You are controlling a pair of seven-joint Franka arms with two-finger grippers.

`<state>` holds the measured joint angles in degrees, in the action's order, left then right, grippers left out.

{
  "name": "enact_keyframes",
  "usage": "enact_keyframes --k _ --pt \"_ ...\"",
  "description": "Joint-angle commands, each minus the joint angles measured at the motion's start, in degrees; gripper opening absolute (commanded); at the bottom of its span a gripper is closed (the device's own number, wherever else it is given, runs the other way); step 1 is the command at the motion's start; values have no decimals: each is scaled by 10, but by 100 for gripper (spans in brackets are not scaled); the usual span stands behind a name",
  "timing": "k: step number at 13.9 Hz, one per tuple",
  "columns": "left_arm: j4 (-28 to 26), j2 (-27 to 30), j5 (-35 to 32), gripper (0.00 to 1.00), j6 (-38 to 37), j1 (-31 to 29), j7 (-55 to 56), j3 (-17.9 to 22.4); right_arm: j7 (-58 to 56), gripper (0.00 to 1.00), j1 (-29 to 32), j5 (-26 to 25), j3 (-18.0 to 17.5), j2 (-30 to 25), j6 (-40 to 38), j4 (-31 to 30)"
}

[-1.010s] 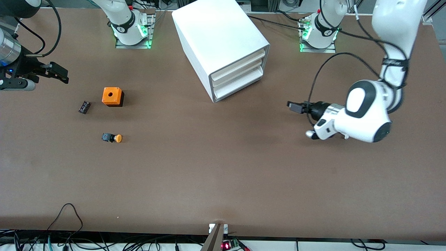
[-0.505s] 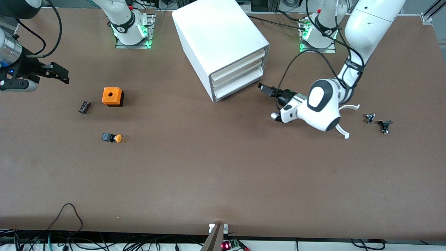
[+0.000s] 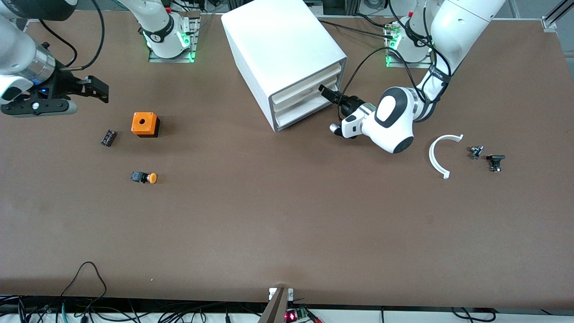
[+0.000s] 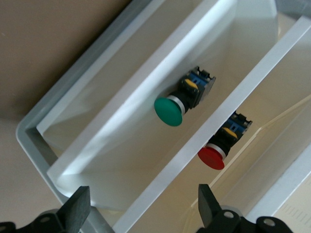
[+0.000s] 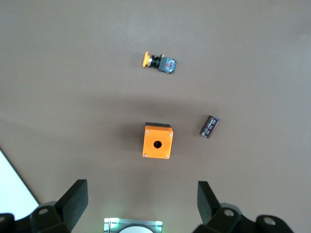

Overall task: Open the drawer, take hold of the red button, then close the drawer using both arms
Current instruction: 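Reach the left gripper to the cabinet's middle drawer handle and grasp it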

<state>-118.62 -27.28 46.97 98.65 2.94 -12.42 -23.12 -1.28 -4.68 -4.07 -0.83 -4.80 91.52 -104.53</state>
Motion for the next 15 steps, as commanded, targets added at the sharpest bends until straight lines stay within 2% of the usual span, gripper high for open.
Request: enact_keyframes --k 1,2,3,4,6,10,12,15 --pt "-35 24 17 88 21 -11 -16 -15 -7 100 -8 8 5 15 -16 17" --pt "-48 24 16 80 39 -11 -18 -18 -8 100 -6 9 7 18 -14 18" --pt "-54 24 16 65 60 -11 -21 -30 -9 100 -7 9 7 26 -15 26" --pt "-60 24 16 41 76 -11 -21 -33 -10 100 -10 8 5 29 -17 36" --pt "-64 23 16 0 83 -11 -21 -34 -10 100 -22 8 3 38 -18 49" --pt "-56 35 1 0 80 -42 -18 -30 -35 100 -47 9 2 61 -14 73" --pt "-33 36 -25 0 80 -70 -17 -11 -52 100 -71 8 2 94 -11 100" --pt "14 36 -61 0 84 -79 -18 31 -51 100 -126 7 3 145 -9 157"
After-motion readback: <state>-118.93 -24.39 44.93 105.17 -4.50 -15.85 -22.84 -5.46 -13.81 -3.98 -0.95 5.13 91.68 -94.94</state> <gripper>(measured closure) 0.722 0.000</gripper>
